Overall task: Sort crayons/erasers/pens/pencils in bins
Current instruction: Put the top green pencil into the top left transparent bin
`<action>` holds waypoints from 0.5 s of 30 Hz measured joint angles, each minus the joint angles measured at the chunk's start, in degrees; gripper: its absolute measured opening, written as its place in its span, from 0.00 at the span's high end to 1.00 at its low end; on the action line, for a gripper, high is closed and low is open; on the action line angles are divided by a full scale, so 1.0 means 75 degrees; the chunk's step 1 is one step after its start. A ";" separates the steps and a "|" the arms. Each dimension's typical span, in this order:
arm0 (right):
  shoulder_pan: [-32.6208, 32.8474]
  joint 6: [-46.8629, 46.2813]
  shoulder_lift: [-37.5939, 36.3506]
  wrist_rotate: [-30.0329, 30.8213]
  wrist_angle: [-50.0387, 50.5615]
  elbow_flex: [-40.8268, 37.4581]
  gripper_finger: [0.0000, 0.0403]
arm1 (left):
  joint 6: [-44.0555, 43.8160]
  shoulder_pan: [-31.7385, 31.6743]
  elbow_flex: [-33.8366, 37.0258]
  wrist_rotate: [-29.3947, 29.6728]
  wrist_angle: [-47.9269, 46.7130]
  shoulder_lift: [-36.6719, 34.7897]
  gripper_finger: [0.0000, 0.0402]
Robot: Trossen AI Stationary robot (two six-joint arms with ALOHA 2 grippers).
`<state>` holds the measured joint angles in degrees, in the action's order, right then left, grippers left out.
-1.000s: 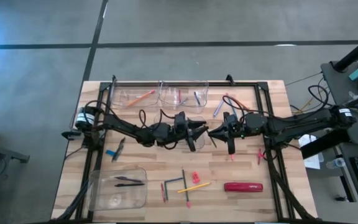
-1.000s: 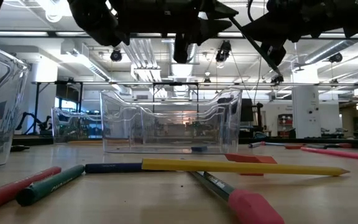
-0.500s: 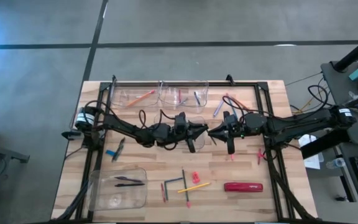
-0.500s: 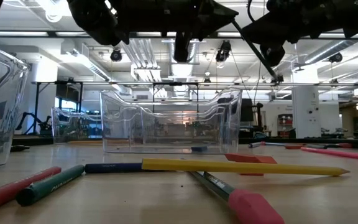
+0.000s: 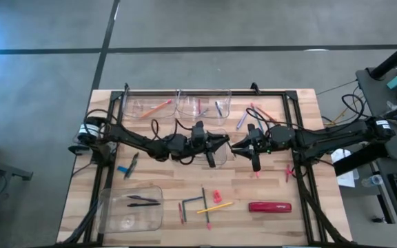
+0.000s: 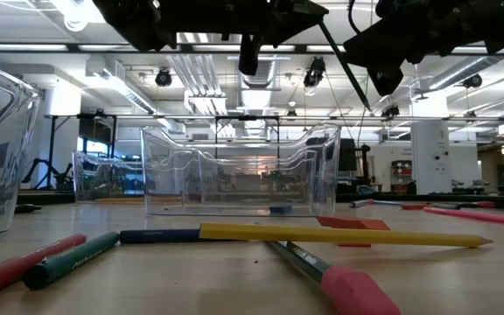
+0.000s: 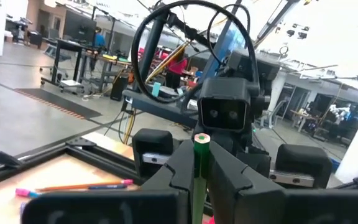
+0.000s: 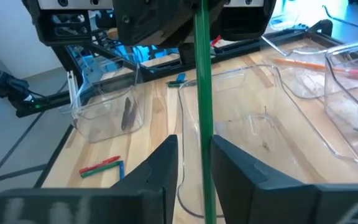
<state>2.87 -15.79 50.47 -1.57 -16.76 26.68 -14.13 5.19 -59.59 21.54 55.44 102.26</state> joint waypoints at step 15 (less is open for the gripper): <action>-0.0002 -0.0008 -0.0007 0.0007 -0.0029 0.0044 0.81 | 0.0015 0.0000 0.0012 0.0000 -0.0178 -0.0131 0.98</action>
<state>2.86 -15.86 50.41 -1.52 -16.97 27.00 -14.02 5.19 -59.51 21.54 54.10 101.27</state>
